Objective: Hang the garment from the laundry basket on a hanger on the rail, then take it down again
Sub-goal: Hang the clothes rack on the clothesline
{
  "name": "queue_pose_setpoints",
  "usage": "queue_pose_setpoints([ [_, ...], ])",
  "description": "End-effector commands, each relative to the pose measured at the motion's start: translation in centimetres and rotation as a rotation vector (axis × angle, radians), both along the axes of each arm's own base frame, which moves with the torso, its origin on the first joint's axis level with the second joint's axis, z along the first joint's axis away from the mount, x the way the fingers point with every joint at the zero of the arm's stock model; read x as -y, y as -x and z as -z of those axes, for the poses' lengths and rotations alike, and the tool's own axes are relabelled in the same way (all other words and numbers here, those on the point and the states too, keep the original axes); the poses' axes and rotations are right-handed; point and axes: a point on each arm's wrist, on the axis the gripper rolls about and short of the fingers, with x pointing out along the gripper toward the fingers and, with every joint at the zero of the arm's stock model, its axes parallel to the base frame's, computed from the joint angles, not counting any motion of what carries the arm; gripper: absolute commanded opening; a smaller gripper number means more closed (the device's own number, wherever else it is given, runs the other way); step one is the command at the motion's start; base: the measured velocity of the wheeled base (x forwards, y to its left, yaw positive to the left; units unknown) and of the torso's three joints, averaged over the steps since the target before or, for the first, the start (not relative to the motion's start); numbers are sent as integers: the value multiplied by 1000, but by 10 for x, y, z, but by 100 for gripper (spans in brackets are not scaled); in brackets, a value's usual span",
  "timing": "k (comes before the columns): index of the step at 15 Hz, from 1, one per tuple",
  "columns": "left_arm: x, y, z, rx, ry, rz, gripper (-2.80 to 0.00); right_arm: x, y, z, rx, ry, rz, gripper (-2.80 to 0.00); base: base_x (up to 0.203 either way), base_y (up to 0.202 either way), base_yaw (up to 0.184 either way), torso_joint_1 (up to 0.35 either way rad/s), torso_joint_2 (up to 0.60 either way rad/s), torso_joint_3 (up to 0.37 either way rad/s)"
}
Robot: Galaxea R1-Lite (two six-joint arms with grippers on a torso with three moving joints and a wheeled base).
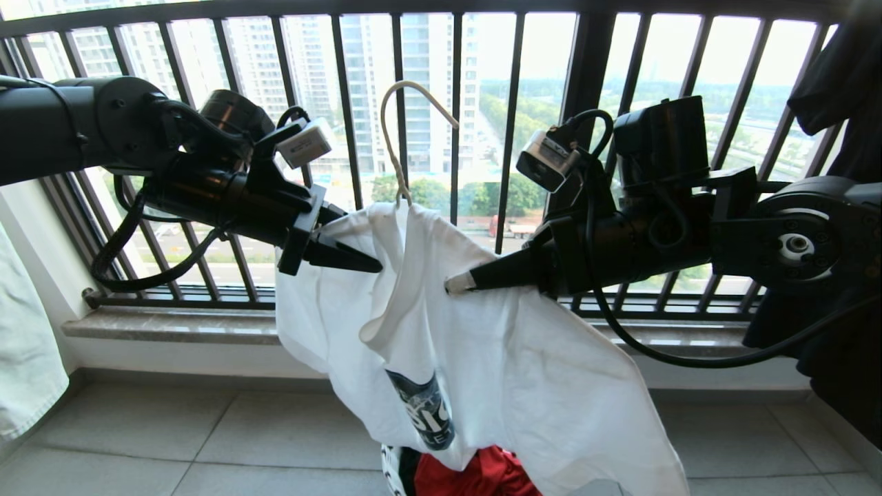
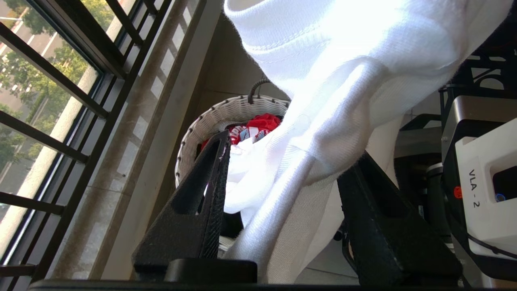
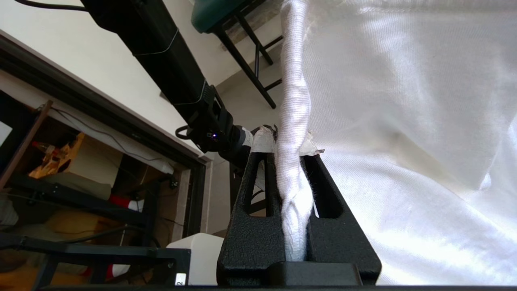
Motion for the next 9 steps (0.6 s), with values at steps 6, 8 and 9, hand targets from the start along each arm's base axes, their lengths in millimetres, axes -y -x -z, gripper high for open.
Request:
queue_pose_setpoints([
  [6, 0, 3, -3, 10, 4, 7, -280, 2, -4, 1, 6, -4, 9, -280, 0, 0, 0, 0, 0, 0],
  [8, -1, 3, -3, 9, 4, 6, -280, 4, -7, 1, 14, -4, 15, -280, 0, 0, 0, 0, 0, 0],
  [9, -1, 3, -3, 11, 4, 6, -280, 5, -8, 1, 17, -4, 17, -280, 0, 0, 0, 0, 0, 0],
])
